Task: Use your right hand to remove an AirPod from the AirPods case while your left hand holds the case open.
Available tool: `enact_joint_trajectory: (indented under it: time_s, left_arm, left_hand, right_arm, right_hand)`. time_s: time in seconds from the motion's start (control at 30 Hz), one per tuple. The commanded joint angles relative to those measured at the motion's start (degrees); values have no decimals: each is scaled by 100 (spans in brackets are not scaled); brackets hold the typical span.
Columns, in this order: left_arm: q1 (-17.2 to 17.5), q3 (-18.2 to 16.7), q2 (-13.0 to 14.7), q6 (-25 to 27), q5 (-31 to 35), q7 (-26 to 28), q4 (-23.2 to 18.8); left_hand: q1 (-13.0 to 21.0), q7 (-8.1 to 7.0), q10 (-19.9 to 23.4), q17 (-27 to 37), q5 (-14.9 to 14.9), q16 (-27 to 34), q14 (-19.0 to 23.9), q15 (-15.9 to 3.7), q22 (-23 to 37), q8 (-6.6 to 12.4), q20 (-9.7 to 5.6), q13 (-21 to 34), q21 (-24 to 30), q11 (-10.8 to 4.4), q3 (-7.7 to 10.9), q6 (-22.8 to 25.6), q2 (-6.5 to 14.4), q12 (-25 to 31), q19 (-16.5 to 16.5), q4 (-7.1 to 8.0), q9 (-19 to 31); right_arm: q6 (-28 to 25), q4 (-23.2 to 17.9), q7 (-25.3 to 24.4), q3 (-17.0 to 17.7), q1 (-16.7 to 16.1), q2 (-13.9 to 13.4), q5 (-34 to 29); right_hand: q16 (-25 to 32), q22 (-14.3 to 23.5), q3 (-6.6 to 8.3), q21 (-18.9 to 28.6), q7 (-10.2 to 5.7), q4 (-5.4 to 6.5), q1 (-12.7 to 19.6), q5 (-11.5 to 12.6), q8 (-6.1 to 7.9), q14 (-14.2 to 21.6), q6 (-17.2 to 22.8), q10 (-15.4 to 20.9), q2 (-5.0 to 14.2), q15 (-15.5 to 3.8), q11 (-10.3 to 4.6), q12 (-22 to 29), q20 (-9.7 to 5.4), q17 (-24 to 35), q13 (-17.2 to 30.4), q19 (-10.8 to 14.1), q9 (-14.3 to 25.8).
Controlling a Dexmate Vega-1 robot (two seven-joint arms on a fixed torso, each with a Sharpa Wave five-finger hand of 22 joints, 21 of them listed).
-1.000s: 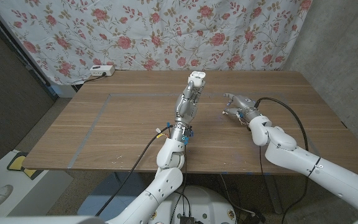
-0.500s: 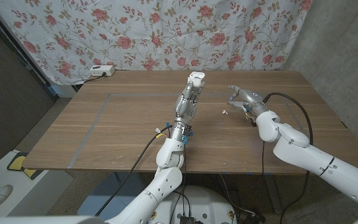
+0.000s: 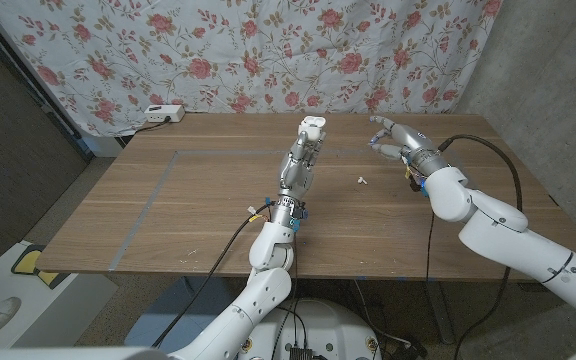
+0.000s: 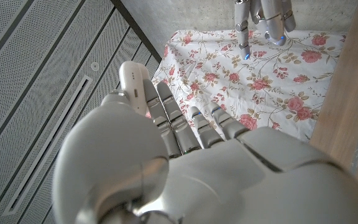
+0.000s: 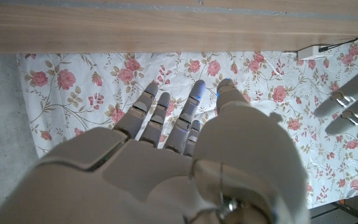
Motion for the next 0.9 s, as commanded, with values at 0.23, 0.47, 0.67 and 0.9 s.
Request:
enact_joint_trajectory:
  time_s: [0.23, 0.47, 0.67, 0.9]
  left_arm:
    - [3, -91, 23, -38, -28, 1, 14]
    - [27, -151, 8, -94, -71, -1, 56]
    - [46, -157, 26, -88, -5, 70, 29]
    - [10, -144, 3, -31, -72, -5, 82]
  left_hand:
    - [47, -175, 86, 20, 49, 40, -4, -93, 21, 50, -3, 31, 5, 10, -33, 281, 10, 29, -4, 11, -13]
    - [61, -188, 97, 21, 55, 39, 3, -91, 20, 51, -5, 37, 5, 10, -44, 281, -1, 32, -4, 10, -14]
    - [68, -201, 108, 22, 59, 37, 0, -88, 20, 52, -8, 40, 3, 9, -49, 277, 1, 36, -7, 12, -11]
    - [76, -198, 122, 23, 65, 34, -1, -85, 19, 54, -12, 46, 2, 10, -57, 279, 3, 40, -8, 17, -12]
  right_arm:
    - [136, -801, -78, 857, -552, -247, 446]
    - [162, -999, -116, 1195, -803, -221, 624]
    - [326, -1152, -98, 1480, -1069, -226, 751]
    - [371, -1422, -24, 1715, -1289, -195, 802]
  right_hand:
    - [17, 8, 48, 21, -9, -71, 53, 37, 33, 29, 26, 38, 80, -713, -6, -100, -1, -28, -54, 19, 0]
    - [28, 8, 7, 23, -1, -23, -35, 22, 34, 31, 23, 54, 69, -688, 18, -130, 26, -33, -79, 31, -1]
    - [36, 8, -5, 21, 1, -6, -67, 18, 40, 32, 33, 64, 76, -681, 27, -153, 25, -38, -97, 31, -2]
    - [41, 8, 12, -13, -12, -15, -52, 22, 48, 22, 51, 76, 111, -703, 29, -187, 61, -48, -122, -46, -4]
